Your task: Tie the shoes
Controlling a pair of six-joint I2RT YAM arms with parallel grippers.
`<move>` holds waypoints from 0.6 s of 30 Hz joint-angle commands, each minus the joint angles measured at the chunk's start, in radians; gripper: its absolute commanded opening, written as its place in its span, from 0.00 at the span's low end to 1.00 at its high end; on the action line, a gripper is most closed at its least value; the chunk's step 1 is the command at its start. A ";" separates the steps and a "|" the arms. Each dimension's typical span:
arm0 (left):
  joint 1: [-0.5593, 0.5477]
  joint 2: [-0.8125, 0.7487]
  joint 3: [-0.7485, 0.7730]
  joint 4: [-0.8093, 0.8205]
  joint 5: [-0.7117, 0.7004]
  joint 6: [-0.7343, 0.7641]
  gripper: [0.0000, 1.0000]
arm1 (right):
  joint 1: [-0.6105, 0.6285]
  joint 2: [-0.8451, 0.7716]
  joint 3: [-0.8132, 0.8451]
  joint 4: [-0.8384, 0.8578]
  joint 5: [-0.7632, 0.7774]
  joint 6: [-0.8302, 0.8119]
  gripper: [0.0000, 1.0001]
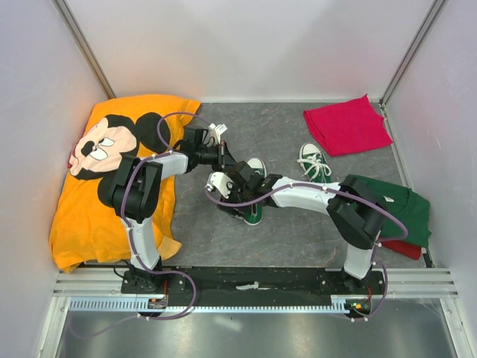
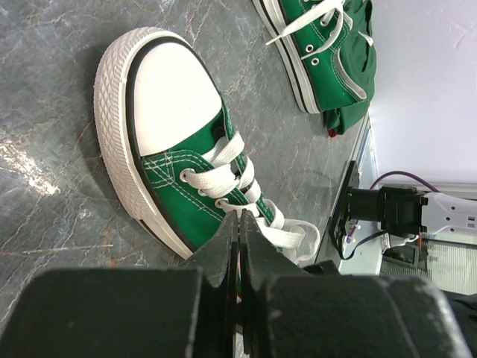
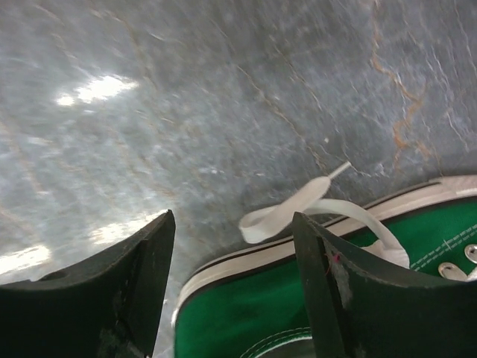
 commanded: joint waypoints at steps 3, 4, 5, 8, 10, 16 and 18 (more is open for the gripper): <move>0.002 0.014 0.037 0.038 0.014 -0.005 0.02 | 0.015 0.031 -0.032 0.062 0.161 -0.031 0.72; 0.002 0.016 0.038 0.038 0.015 -0.003 0.02 | 0.021 0.032 -0.038 0.062 0.170 -0.039 0.72; 0.002 0.017 0.040 0.036 0.014 0.000 0.02 | 0.026 0.035 -0.046 0.064 0.187 -0.039 0.72; 0.002 0.024 0.048 0.027 0.015 0.010 0.02 | 0.032 0.046 -0.049 0.061 0.183 -0.043 0.63; 0.002 0.025 0.051 0.018 0.014 0.019 0.02 | 0.032 0.047 -0.049 0.065 0.170 -0.043 0.47; 0.004 0.011 0.063 -0.011 0.015 0.042 0.02 | 0.030 -0.009 -0.019 0.042 0.155 -0.033 0.00; 0.002 0.002 0.077 -0.046 0.009 0.067 0.02 | 0.015 -0.070 -0.005 0.031 0.143 0.001 0.00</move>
